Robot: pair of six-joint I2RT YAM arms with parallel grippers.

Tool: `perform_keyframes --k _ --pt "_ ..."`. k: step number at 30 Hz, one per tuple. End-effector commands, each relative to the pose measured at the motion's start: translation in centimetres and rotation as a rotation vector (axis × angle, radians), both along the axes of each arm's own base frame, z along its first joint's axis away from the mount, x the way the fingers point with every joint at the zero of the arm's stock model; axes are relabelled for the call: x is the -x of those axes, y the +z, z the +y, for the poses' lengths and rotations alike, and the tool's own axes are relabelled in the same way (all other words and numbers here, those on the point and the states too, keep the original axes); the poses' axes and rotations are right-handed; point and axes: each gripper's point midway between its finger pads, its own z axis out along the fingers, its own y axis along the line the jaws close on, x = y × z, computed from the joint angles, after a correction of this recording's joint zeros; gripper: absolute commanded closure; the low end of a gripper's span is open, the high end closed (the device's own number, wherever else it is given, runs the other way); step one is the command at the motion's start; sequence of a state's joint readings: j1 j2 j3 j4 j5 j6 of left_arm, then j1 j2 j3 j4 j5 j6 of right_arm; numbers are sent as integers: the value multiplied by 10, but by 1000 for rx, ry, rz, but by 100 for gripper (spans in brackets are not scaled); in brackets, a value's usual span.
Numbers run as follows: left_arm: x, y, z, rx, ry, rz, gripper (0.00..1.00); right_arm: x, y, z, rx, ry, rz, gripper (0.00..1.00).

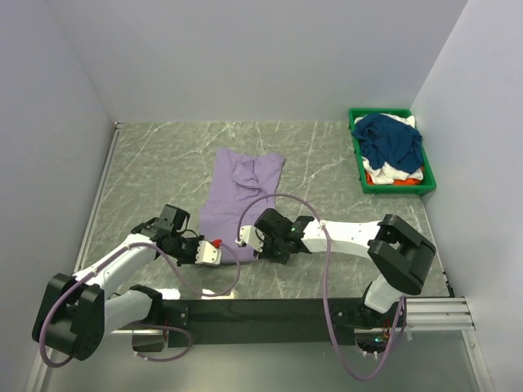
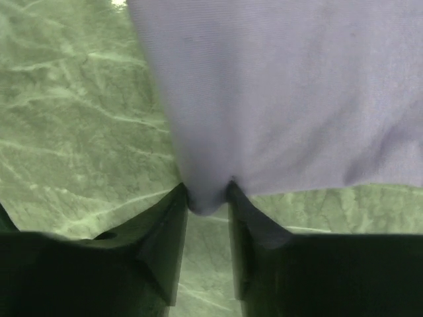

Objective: Fold and stack the t-shirts
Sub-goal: Fold the tshirt

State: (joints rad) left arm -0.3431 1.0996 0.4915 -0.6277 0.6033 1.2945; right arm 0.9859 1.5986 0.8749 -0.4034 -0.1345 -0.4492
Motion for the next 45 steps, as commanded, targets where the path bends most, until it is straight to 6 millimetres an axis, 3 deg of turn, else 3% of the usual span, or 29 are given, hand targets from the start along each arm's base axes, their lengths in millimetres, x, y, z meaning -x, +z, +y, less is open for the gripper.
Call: perform_keyframes --k 1,3,7,8,11,12,19,24,27,28,32,40,41,45 --pt "-2 3 -2 6 -2 -9 86 -6 -4 5 15 -8 -19 74" --pt "-2 10 -5 23 -11 -17 95 -4 0 2 18 -14 -16 100" --pt "6 32 -11 65 -43 3 99 10 24 0 -27 -8 26 100" --pt "11 36 -12 72 -54 18 99 17 38 3 -73 1 45 100" --pt "27 58 -16 107 -122 43 99 37 54 -2 -92 20 105 100" --pt "39 60 -12 99 -168 57 99 48 57 -4 -86 38 148 100" --pt "68 86 -13 141 -220 126 99 97 71 -11 -107 154 294 100" --pt "75 109 -16 168 -207 169 99 104 93 -20 -115 227 289 100" --pt "57 123 -18 168 -143 164 99 84 113 -22 -147 209 242 100" --pt "51 127 -19 174 -129 163 99 68 119 -26 -164 158 230 100" --pt "1 159 -16 242 -14 147 99 21 135 -27 -163 114 175 100" --pt "-97 166 -16 279 74 136 99 -56 139 -28 -120 47 132 100" --pt "-111 176 -16 291 80 109 99 -72 143 -23 -124 47 113 100" --pt "-148 172 -16 301 106 158 99 -118 155 -25 -126 12 84 100"
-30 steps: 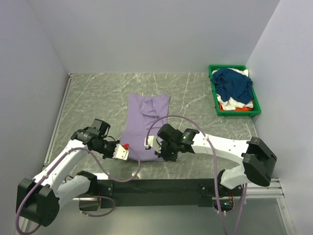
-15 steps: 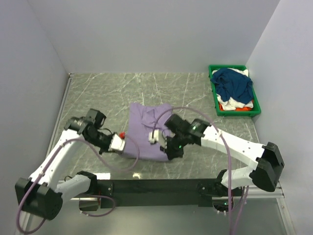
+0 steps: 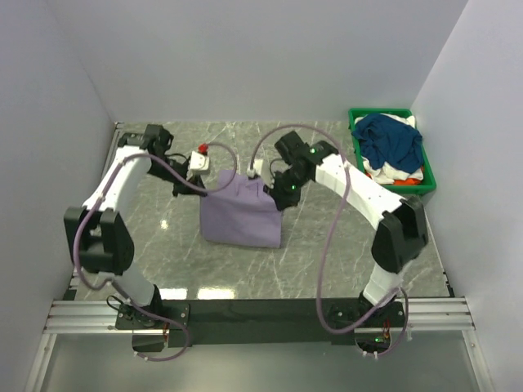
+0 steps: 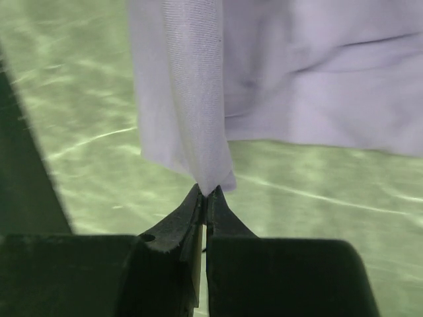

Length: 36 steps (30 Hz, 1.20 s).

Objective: Fold and stack the t-shirts
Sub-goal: Fold the tshirt

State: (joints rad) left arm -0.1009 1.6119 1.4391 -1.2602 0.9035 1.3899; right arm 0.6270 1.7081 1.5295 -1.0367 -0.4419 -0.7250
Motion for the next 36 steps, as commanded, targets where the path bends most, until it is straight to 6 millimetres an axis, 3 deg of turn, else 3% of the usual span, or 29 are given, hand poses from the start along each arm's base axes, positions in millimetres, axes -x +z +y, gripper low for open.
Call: perform_keyframes --k 1,4,6,7,8,10,11,13,14,18,24,28,29,30,31,32,33,34,36 --pt "-34 18 -6 60 16 -35 99 -36 24 -4 -14 17 -64 100" --pt "-70 24 -6 60 38 -72 99 -73 19 -7 5 2 -66 100" --pt "-92 7 -6 46 52 -58 99 -86 10 -12 23 -7 -58 100" --pt "-102 4 -7 48 66 -60 99 -98 -6 -17 44 -21 -35 100" --pt "-123 -5 -9 54 94 -50 99 -110 -4 -17 45 -29 -54 100" --pt "-149 -9 -15 50 122 -70 99 -136 -18 -20 57 -57 -49 100" --pt "-162 -29 -19 44 140 -33 99 -140 -24 -22 68 -62 -32 100" --pt "-181 -34 -30 39 146 -48 99 -157 -41 -23 87 -85 -22 100" --pt "-188 -51 -35 33 173 -5 99 -162 -49 -28 102 -98 -17 100" --pt "-216 -75 -49 28 221 -37 98 -194 -79 -38 167 -174 -76 100" --pt "-208 -122 -51 -58 290 68 96 -211 -115 -52 259 -249 -106 100" --pt "-171 -140 -43 -122 283 198 96 -211 -128 -55 291 -253 -89 100" --pt "-162 -133 -40 -129 278 199 96 -208 -128 -55 290 -250 -79 100" --pt "-152 -132 -39 -130 272 215 96 -204 -129 -53 289 -242 -68 100" --pt "-130 -143 -35 -147 271 269 96 -194 -129 -49 289 -223 -48 100" --pt "-122 -129 -34 -139 268 246 96 -185 -129 -43 272 -208 -24 100" --pt "-113 -127 -33 -136 263 256 96 -177 -128 -42 270 -202 -8 100" --pt "-90 -136 -30 -148 262 308 96 -159 -128 -43 276 -191 24 100" --pt "-71 -123 -27 -138 257 310 97 -136 -128 -31 256 -166 53 100"
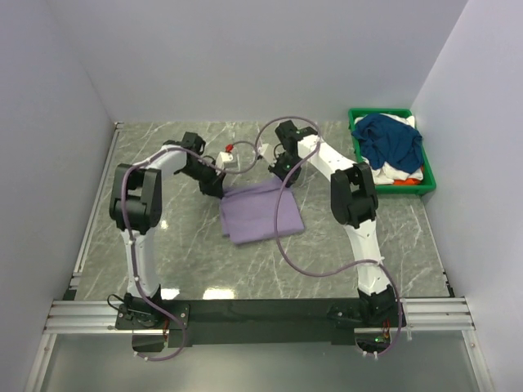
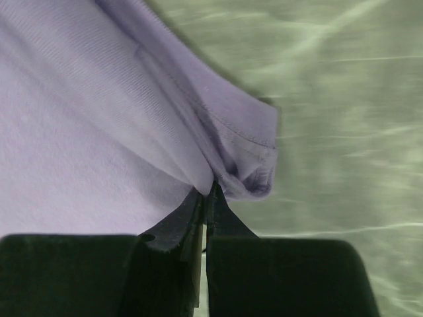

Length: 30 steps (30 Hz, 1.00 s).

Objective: Fold and stack the t-shirts
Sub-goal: Fold the tshirt

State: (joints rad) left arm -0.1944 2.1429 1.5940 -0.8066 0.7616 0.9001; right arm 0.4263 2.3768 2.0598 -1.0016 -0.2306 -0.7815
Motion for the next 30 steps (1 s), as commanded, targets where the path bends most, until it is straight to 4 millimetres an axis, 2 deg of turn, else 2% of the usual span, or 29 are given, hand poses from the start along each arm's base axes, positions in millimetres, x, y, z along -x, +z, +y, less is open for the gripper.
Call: perform_keyframes --k 1,2,3,4,5,6,8,11,12,14,15,18,20,22,23,24,25,26,27,29,30 --pt "57 16 10 -9 -1 87 96 65 -5 4 18 34 129 100" --pt "64 27 9 4 0 68 96 75 -6 10 7 46 131 100" --pt "81 20 12 1 4 102 96 86 2 16 -16 50 136 100" --pt "87 23 10 10 2 103 97 104 -6 12 -9 53 180 100" --pt "91 31 11 18 12 85 97 111 -4 17 -23 54 181 100" --pt "98 27 11 21 20 93 97 121 0 18 -48 30 202 100" --pt "105 31 11 33 30 99 96 128 6 21 -71 8 224 100" --pt "108 34 10 46 36 103 95 126 19 23 -112 -47 245 100" --pt "105 37 10 48 37 92 95 118 28 24 -134 -73 234 100" --pt "99 44 9 74 36 88 95 118 38 25 -155 -84 256 100" --pt "90 51 10 87 44 70 94 110 47 25 -176 -94 238 100" --pt "78 51 8 97 55 78 94 107 58 30 -214 -84 249 100" --pt "67 41 8 95 78 85 94 102 56 31 -221 -88 245 100" --pt "58 30 8 88 125 120 91 100 42 29 -199 -106 266 100" --pt "54 26 8 83 138 130 84 99 36 28 -190 -115 276 100" --pt "45 23 9 75 158 125 81 96 23 26 -162 -141 295 97" --pt "44 13 10 70 190 173 80 92 19 25 -153 -162 298 89" --pt "41 12 11 75 202 187 76 87 16 23 -146 -188 300 88" --pt "32 12 17 84 232 180 74 79 17 24 -155 -227 296 87" --pt "20 13 25 96 318 198 69 61 21 18 -177 -290 267 68" --pt "9 18 35 112 359 175 67 54 27 19 -198 -327 257 66"
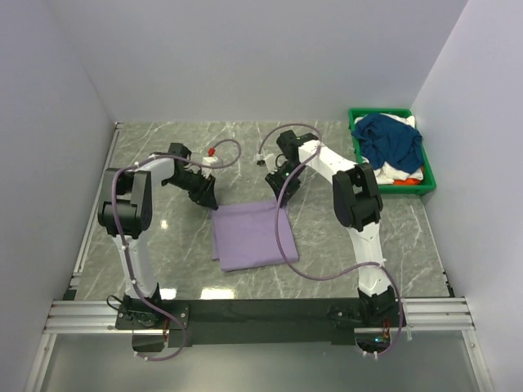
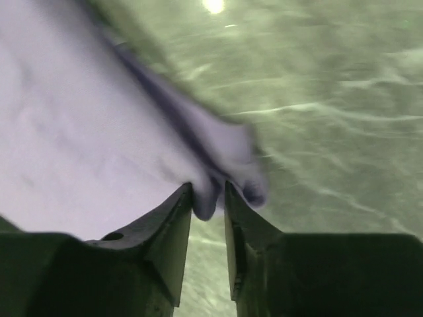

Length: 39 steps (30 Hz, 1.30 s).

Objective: Fold and stack the t-shirts
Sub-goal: Fold the tshirt

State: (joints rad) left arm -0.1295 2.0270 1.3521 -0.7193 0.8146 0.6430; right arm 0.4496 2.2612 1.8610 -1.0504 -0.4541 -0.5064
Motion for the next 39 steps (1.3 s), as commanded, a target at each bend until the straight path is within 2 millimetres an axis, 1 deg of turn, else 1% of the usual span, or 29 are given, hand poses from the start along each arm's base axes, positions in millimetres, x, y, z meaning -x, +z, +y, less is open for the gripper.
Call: perform_keyframes --k 1,3,4,6,8,10,11,12,14,15,17,18,20,21,22,24,25,26,27,28,29,30,32,33,34,35,37,38,39 --pt "-42 30 18 47 166 -60 65 -35 25 -8 -35 -160 -49 64" --pt "-50 43 28 59 205 -89 58 -45 38 -15 -59 -240 -59 57" --pt "-53 57 31 66 222 -117 57 -46 46 -15 -87 -258 -56 56" --pt "-49 70 33 84 235 -130 56 -47 66 -22 -136 -324 -66 57" --pt "-39 92 27 128 225 -154 55 -40 80 -19 -195 -325 -62 57" --pt "-23 105 18 184 230 -119 56 -23 92 -15 -249 -292 -49 58" --pt "-15 112 10 240 213 -96 57 -12 100 -6 -319 -261 -8 59" --pt "-4 110 1 265 203 -54 57 -1 103 -1 -354 -245 33 61" --pt "4 114 -12 324 227 15 57 21 108 16 -428 -214 142 66" --pt "16 108 -23 340 214 65 57 28 100 22 -435 -210 200 68" --pt "25 98 -31 350 242 162 59 39 94 35 -460 -213 294 74" --pt "29 89 -34 353 242 186 59 43 81 39 -465 -235 360 75" --pt "31 72 -36 341 295 284 60 39 66 46 -470 -273 391 76" --pt "31 64 -36 335 313 307 59 38 47 43 -436 -304 409 76" --pt "29 49 -36 317 346 363 60 35 38 43 -419 -324 411 76" --pt "20 38 -36 307 376 397 60 21 15 41 -388 -388 403 73" --pt "17 21 -35 282 394 432 61 16 9 39 -379 -416 401 72" --pt "5 20 -36 279 402 414 61 6 0 38 -377 -464 409 71" --pt "-2 16 -34 271 412 413 61 0 -3 37 -380 -482 408 70" --pt "-6 0 -32 242 430 444 61 -7 -7 35 -369 -511 400 69" --pt "-13 -4 -31 236 437 441 62 -15 -8 36 -377 -540 398 68" --pt "-31 -1 -27 241 445 408 62 -27 -10 34 -386 -554 383 67" --pt "-47 -15 -21 222 472 414 63 -44 -10 32 -385 -577 340 66" --pt "-70 -6 -16 236 478 361 63 -59 -6 31 -405 -583 311 65" --pt "-79 -9 -12 234 486 355 63 -68 -1 31 -419 -586 295 64" --pt "-95 5 -10 246 480 311 63 -83 12 33 -433 -568 245 63" --pt "-105 27 -7 270 442 242 63 -89 29 34 -447 -535 192 61" --pt "-105 37 -7 278 426 219 62 -90 51 33 -473 -512 152 60" --pt "-97 49 -10 308 396 220 62 -83 60 35 -494 -502 167 59"
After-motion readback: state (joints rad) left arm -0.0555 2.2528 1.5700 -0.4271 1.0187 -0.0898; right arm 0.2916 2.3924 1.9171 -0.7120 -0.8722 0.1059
